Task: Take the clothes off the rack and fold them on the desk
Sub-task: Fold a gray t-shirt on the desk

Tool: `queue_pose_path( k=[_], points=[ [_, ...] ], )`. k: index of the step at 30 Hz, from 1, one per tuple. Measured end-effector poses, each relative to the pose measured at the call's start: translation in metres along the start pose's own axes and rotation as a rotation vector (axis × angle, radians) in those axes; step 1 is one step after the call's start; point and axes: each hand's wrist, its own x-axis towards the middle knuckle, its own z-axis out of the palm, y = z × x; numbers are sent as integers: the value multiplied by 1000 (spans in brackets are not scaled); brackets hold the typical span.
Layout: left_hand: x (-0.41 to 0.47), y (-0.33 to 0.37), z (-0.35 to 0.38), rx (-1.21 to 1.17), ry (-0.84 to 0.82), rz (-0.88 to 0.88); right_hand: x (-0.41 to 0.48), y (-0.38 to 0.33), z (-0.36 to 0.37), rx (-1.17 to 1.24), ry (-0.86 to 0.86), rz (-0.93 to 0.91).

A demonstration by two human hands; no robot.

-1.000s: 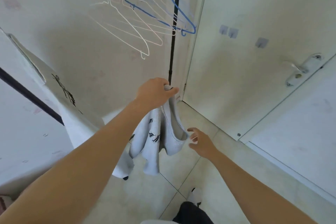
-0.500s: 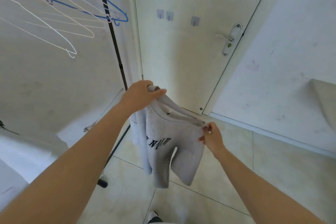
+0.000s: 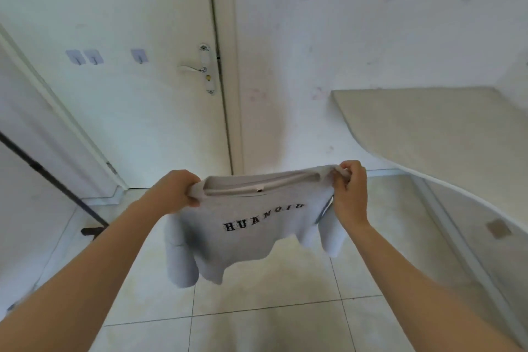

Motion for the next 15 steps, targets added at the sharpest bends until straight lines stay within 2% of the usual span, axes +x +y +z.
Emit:
queue_pose_path(
  k=[5,9,12,15],
  points=[
    [49,109,15,70,285,-104,53,32,-109,-49,115,-9],
    [87,194,24,-314,390,-25,92,43,-173,-26,187,21],
    [117,254,21,-523,436,85,124,53,-211,-51,318,53],
    [159,311,16,-710,391,180,166,68,-239,-37,469,70]
  ],
)
